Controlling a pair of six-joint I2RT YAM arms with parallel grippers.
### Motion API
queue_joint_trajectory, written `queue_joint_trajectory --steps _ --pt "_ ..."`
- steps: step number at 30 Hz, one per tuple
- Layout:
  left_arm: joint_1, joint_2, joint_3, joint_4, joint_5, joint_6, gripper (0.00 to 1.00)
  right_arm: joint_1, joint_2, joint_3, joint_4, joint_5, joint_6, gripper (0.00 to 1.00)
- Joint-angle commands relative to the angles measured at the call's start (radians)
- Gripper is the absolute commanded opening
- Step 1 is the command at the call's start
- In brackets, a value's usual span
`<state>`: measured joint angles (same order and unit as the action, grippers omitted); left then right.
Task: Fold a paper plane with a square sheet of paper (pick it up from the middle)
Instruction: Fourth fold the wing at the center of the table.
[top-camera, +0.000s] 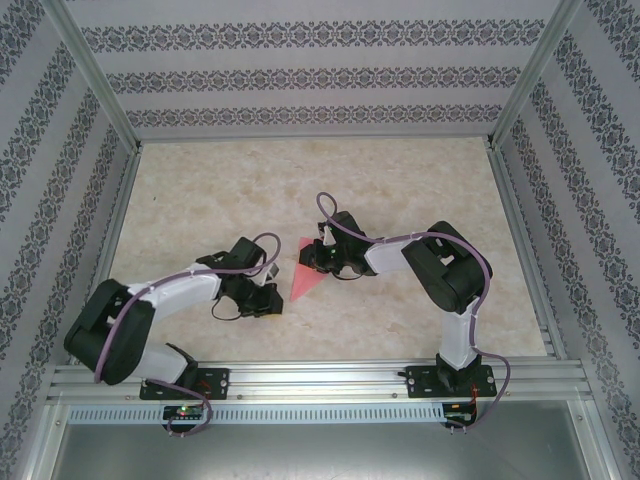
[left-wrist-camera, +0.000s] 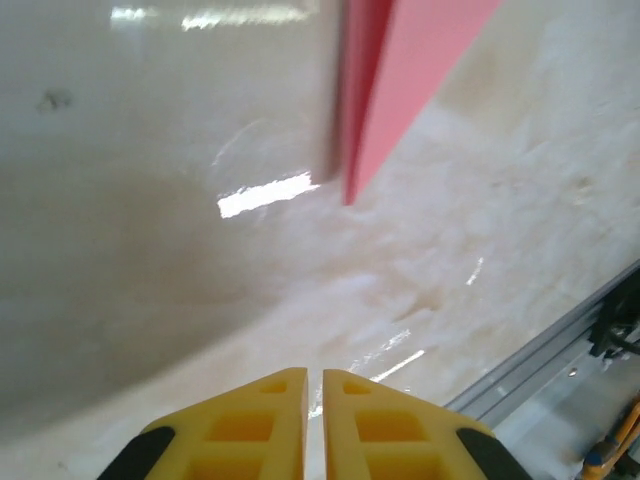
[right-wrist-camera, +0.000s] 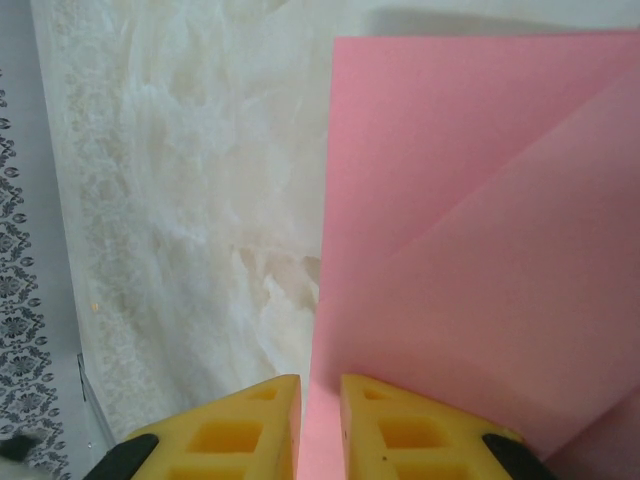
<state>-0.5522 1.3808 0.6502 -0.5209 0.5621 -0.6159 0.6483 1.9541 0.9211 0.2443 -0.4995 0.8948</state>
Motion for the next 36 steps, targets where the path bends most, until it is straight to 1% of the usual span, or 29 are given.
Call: queue_joint_trajectory --steps 1,6,9,19,21,25,31,36 --pt "0.003 -0.034 0.074 0.015 -0.04 -0.062 0.18 -0.005 0.048 -0.03 -0.14 0.106 -0.032 0.2" --pt "0.006 0.098 0.154 0.136 0.01 -0.084 0.18 -0.001 0.053 -0.029 -0.131 0.104 -0.025 0.2" --pt "0.006 0.164 0.167 0.19 0.008 -0.092 0.17 0.002 0.053 -0.027 -0.127 0.101 -0.024 0.2" --pt "0.006 0.266 0.165 0.387 0.013 -0.109 0.19 0.005 0.058 -0.024 -0.125 0.099 -0.022 0.2" --pt "0.005 0.289 0.167 0.393 0.011 -0.108 0.19 0.004 0.06 -0.025 -0.123 0.098 -0.022 0.2" --pt "0.006 0.33 0.149 0.381 -0.026 -0.089 0.18 0.005 0.06 -0.027 -0.119 0.097 -0.019 0.2" --pt "0.006 0.37 0.097 0.343 -0.092 -0.066 0.11 0.003 0.05 -0.017 -0.099 0.076 -0.008 0.2" --pt "0.006 0.374 0.033 0.343 -0.126 -0.058 0.06 -0.018 -0.016 0.021 -0.126 0.068 -0.018 0.22"
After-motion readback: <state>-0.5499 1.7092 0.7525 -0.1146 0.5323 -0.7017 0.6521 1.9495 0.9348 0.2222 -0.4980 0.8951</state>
